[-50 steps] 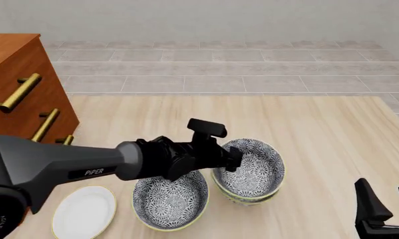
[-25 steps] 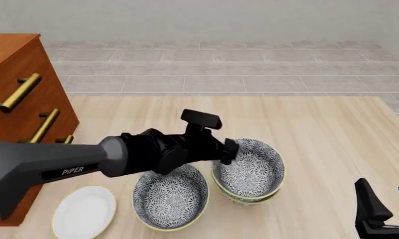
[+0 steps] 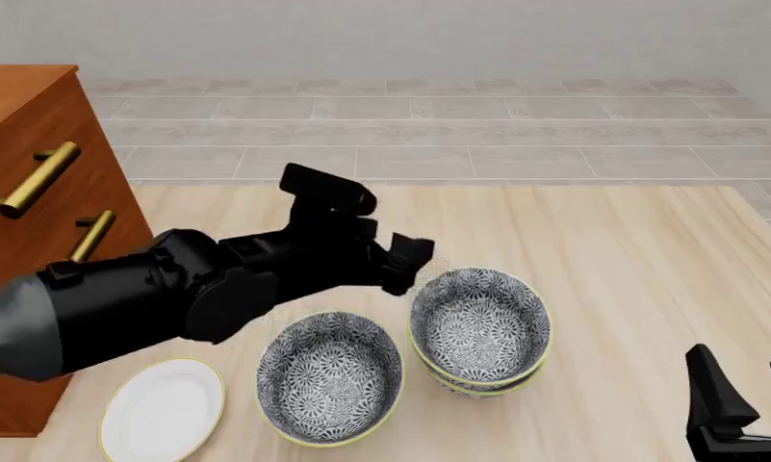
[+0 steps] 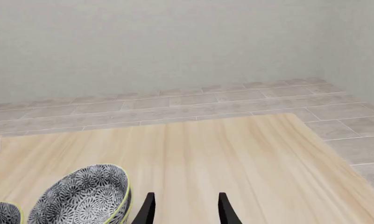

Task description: Stack the bowl at the front on the bowl in the middle.

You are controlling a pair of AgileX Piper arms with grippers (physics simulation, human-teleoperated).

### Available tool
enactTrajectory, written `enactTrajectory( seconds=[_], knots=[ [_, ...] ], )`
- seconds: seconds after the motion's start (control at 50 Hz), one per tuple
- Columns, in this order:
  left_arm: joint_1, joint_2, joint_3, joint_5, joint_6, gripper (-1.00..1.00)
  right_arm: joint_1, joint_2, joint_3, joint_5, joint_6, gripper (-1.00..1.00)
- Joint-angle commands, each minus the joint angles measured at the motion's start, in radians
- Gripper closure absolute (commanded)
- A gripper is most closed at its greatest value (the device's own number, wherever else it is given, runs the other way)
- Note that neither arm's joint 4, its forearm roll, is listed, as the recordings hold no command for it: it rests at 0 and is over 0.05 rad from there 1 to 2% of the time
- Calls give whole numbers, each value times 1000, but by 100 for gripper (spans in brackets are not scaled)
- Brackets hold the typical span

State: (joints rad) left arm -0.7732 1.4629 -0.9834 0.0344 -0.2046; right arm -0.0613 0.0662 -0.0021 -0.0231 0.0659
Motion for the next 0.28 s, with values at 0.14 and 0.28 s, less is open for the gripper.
enactTrajectory(
  seconds=[0.14, 0.28],
  knots=[
    [-10, -297, 101, 54, 31, -100, 1, 2, 0, -1, -5, -100],
    [-3, -340, 129, 48, 33, -100, 4, -1, 0, 0, -6, -100]
  ],
)
